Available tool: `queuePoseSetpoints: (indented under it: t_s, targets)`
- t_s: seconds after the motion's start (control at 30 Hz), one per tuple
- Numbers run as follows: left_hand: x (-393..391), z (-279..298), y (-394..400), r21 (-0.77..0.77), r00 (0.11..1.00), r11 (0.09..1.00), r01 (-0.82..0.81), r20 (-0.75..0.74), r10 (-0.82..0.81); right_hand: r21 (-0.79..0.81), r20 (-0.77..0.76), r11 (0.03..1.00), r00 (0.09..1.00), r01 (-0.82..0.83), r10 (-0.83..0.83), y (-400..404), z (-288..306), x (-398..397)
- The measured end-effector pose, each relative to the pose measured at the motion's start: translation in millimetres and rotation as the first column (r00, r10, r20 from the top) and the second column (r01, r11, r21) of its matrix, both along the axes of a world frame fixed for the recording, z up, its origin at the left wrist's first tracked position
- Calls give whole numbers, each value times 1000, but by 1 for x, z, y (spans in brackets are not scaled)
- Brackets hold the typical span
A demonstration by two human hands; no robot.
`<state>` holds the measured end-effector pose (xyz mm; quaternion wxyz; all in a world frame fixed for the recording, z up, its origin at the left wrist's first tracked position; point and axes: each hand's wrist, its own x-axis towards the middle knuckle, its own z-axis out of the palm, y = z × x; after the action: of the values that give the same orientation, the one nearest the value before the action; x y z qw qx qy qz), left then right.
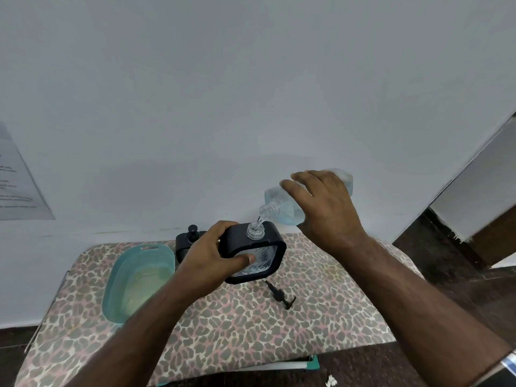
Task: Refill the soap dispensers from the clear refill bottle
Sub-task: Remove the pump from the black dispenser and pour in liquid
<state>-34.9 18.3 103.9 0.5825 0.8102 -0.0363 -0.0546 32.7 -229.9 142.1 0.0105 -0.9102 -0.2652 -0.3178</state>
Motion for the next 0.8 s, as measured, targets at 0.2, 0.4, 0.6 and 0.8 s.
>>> queuePoseSetpoints:
  t_s: [0.2,0.4,0.6,0.8]
  targets:
    - [1,-2,1,-6,1000,1000,7,0,-7,3,15,1000,1000,-7,7,-1,1,-1]
    - [3,-4,2,-9,1000,1000,4,-5,-4,8,12,1000,1000,-12,12,0,1,0]
    - [4,-6,2,-6,1000,1000,10,-1,-10,1,10,1000,1000,-7,7,-1,1,0]
    - [4,-7,1,-22,1000,1000,13,-2,-13,8,18,1000,1000,-9,8,-1,2,-1]
